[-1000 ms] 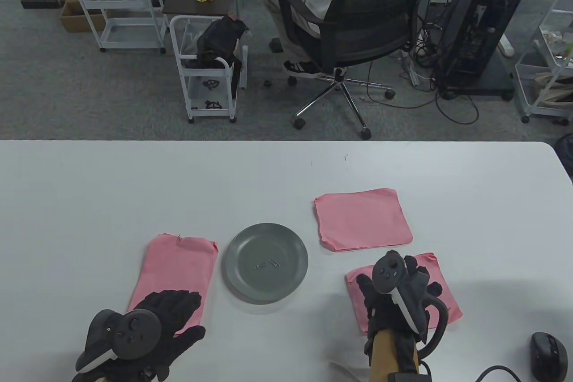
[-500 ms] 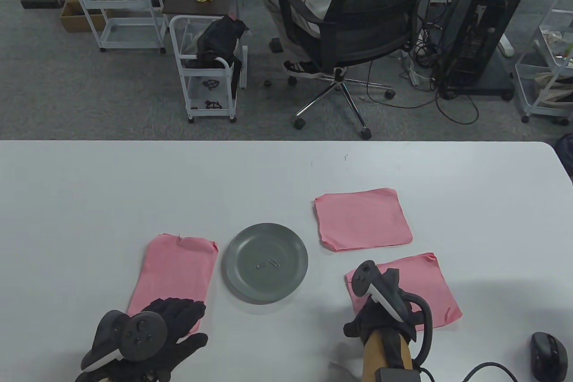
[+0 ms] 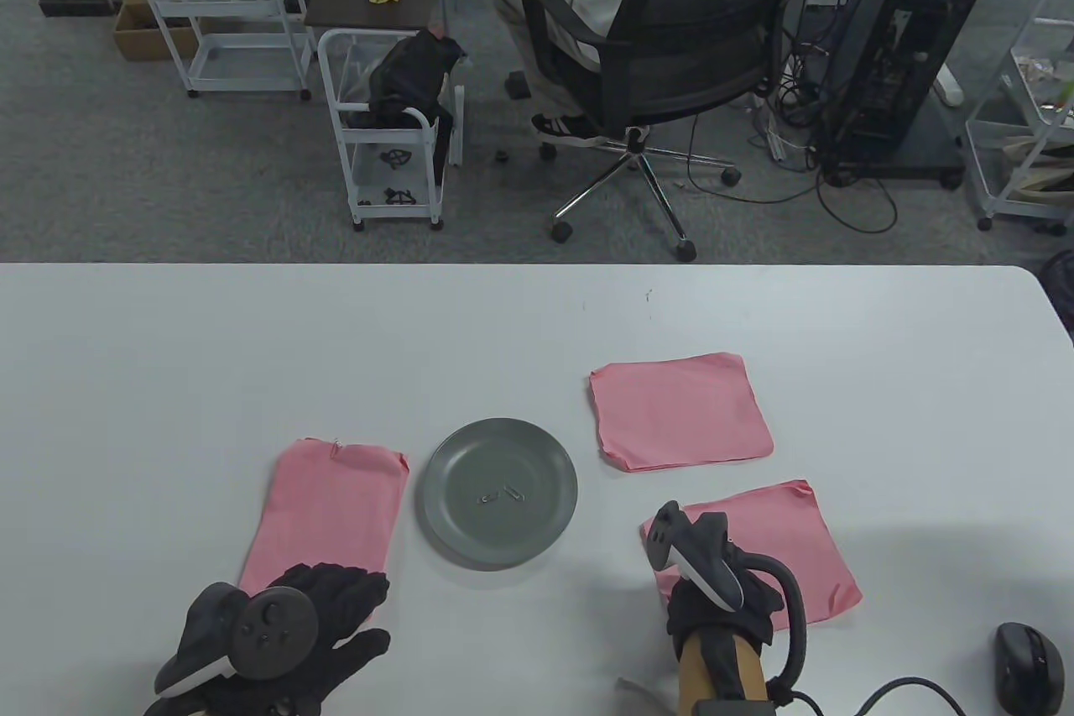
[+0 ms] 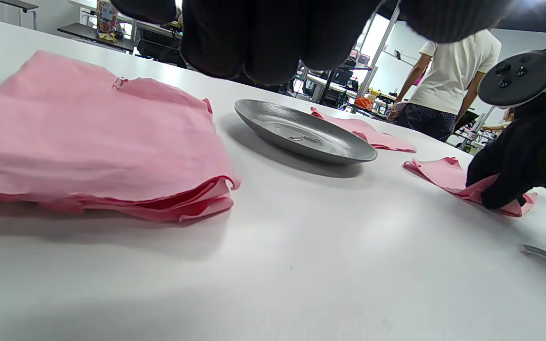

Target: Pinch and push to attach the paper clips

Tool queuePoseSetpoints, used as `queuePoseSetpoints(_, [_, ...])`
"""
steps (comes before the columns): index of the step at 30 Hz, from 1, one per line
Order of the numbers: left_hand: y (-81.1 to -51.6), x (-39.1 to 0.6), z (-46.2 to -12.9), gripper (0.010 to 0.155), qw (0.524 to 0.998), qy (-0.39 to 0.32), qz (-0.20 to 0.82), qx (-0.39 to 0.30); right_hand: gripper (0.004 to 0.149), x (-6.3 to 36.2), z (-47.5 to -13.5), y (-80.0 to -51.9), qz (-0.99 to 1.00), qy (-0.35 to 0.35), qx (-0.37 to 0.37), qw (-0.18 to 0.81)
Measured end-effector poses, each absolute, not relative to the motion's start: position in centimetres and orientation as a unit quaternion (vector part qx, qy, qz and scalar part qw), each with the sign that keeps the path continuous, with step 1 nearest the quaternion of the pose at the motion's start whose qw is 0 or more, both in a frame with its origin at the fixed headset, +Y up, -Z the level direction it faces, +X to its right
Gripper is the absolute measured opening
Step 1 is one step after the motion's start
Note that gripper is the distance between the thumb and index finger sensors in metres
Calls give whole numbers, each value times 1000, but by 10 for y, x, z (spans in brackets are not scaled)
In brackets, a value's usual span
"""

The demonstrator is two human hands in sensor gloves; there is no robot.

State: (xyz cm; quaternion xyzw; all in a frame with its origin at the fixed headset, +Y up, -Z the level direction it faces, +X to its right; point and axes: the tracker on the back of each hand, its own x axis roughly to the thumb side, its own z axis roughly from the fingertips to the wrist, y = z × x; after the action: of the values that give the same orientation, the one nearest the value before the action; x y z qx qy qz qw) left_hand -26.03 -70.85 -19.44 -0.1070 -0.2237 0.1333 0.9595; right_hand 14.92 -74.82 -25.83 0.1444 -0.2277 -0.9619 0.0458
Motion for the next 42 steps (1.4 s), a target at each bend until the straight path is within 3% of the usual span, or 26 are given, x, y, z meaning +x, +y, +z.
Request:
queuePoseSetpoints(4, [-711, -259, -196, 68, 959, -225, 137, -108, 42, 156, -251, -718, -975, -176, 129, -34])
queuePoseSetpoints(6, [-711, -260, -198, 68, 957, -226, 147, -105, 42, 160, -243, -693, -979, -130, 90, -128])
queuePoseSetpoints(11, [-711, -257, -199, 77, 947, -252, 187, -72, 42, 160, -225, -655, -929, -37, -107, -351])
queuePoseSetpoints(14, [-708, -254, -197, 85, 933, -274, 226, -54, 42, 147, -221, -651, -871, -54, -213, -440])
queuePoseSetpoints(17, [-704, -250, -196, 106, 920, -298, 250, -37, 42, 123, -222, -654, -822, -94, -290, -481])
queuePoseSetpoints(23, [-708, -247, -200, 118, 889, -319, 324, -57, 42, 77, -222, -666, -801, -168, -358, -449])
queuePoseSetpoints(25, [-714, -247, -204, 113, 864, -338, 364, -85, 42, 67, -221, -670, -797, -173, -369, -446])
queuePoseSetpoints(28, [-722, -250, -208, 56, 837, -343, 408, -123, 42, 60, -222, -677, -783, -172, -363, -475])
queuePoseSetpoints(30, [-725, -254, -209, 45, 831, -322, 440, -111, 56, 61, -225, -686, -758, -169, -344, -528])
queuePoseSetpoints(32, [-728, -261, -211, 45, 826, -288, 476, -85, 82, 63, -228, -701, -704, -174, -315, -612])
queuePoseSetpoints(35, [-733, -264, -213, 45, 798, -272, 530, -90, 92, 57, -230, -712, -728, -159, -284, -603])
queuePoseSetpoints(38, [-741, -260, -214, 48, 812, -276, 503, -110, 83, 43, -228, -714, -799, -110, -281, -521])
queuePoseSetpoints(40, [-743, -256, -213, 51, 829, -280, 469, -120, 61, 37, -225, -716, -794, -75, -249, -550])
queuePoseSetpoints(42, [-743, -255, -212, 59, 841, -281, 446, -122, 51, 37, -222, -714, -787, -32, -236, -569])
